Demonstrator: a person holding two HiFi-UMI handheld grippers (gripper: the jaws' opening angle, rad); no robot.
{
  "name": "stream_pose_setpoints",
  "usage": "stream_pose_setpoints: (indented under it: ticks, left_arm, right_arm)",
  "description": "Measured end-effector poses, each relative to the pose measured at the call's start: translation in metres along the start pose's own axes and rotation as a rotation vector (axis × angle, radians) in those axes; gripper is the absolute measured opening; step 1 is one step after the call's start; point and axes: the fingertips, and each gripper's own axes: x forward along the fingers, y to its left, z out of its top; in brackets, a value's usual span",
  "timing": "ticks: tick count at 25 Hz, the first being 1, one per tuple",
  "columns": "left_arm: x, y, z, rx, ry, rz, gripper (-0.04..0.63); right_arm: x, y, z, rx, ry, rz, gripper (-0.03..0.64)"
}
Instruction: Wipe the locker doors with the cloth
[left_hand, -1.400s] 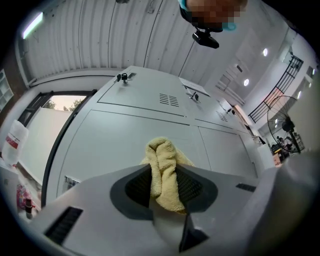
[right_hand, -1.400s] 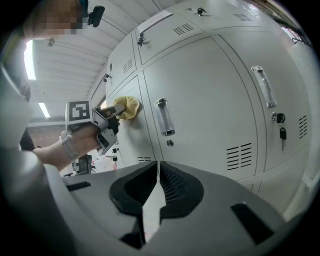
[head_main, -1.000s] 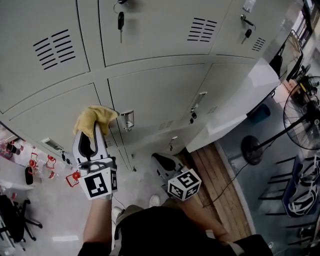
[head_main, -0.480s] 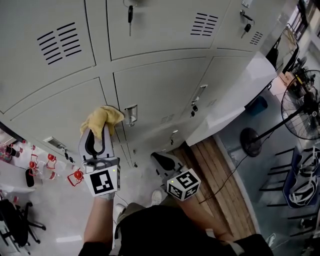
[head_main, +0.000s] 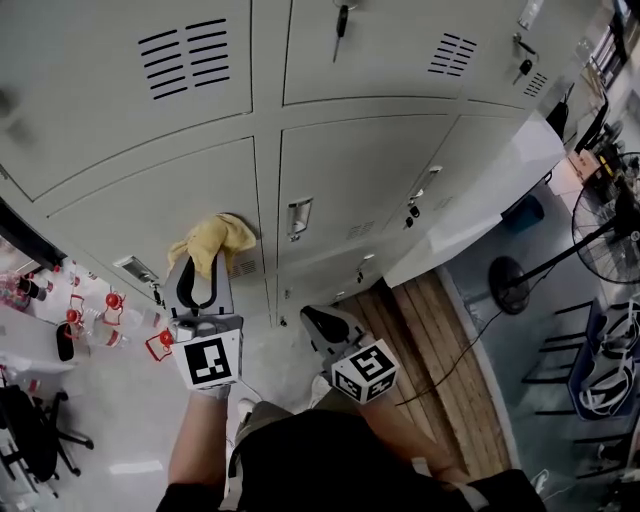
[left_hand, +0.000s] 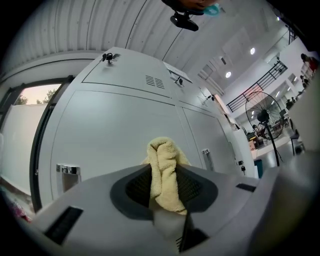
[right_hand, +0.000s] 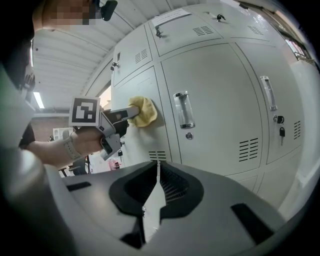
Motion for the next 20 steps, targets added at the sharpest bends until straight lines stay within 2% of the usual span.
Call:
stream_pose_setpoints:
  ticks: [6, 16, 20]
  left_arm:
    - [-0.017, 0.032, -0.004, 0.028, 0.014, 0.041, 0.114]
    - [-0.055, 0.103, -0.005, 0.038, 0.047, 0.181, 0.114]
    - [-0.068, 0.123, -0.005, 0.042, 0.032, 0.234, 0.114]
  right_arm:
    - [0.022, 0.024, -0.001, 0.006, 0.005, 0.042, 0.031]
    - [0.061, 0.068, 0.001, -0.016, 0.016, 0.157, 0.031]
    - [0.071, 0.082, 0.002, -0.022, 0.020, 0.199, 0.031]
